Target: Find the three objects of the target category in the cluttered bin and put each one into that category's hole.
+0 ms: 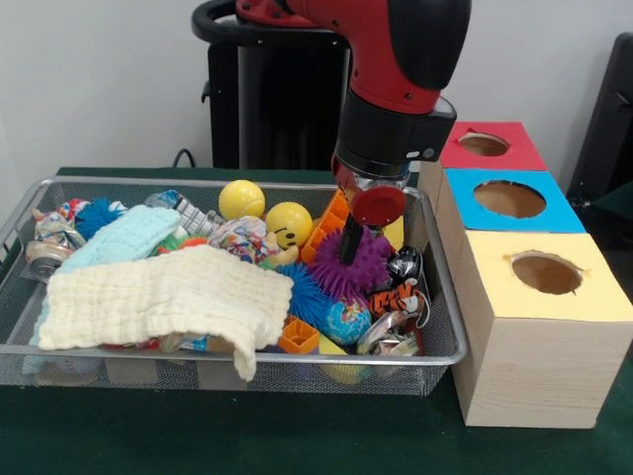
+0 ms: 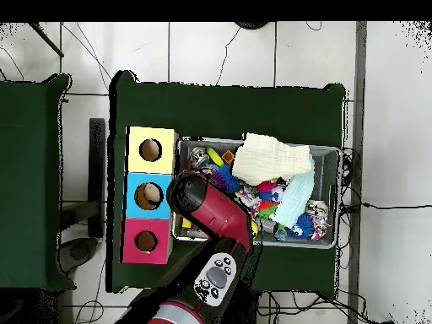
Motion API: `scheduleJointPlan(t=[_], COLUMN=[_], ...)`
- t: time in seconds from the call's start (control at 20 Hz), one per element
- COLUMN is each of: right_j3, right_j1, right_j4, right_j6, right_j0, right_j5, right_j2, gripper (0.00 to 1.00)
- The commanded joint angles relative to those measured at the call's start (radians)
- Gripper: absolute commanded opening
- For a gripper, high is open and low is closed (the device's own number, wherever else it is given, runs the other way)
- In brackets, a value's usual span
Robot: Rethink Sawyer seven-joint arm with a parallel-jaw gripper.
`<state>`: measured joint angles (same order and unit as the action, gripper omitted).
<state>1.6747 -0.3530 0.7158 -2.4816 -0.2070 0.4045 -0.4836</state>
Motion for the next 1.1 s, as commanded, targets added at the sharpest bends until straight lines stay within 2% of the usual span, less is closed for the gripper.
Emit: scheduleJointPlan(t=[0.05, 0.45, 0.75, 0.95, 1.1], right_j3=[-0.049, -0.057, -0.07, -0.081, -0.099], right_j1=[0.054, -0.003, -0.072, -0.072, -0.066], right_j4=[-0.034, -0.077, -0.146, -0.195, -0.253], right_j6=[-0.177, -0.151, -0.139, -0.13, -0.111], right_j0=[0.02, 0.017, 0.008, -0.013, -0.04], right_j5=[0.122, 0.235, 0.363, 0.349, 0.301], right_j2=[0.054, 0.021, -0.041, -0.097, -0.171], gripper=[0.0, 0.0, 0.0, 0.0, 0.0])
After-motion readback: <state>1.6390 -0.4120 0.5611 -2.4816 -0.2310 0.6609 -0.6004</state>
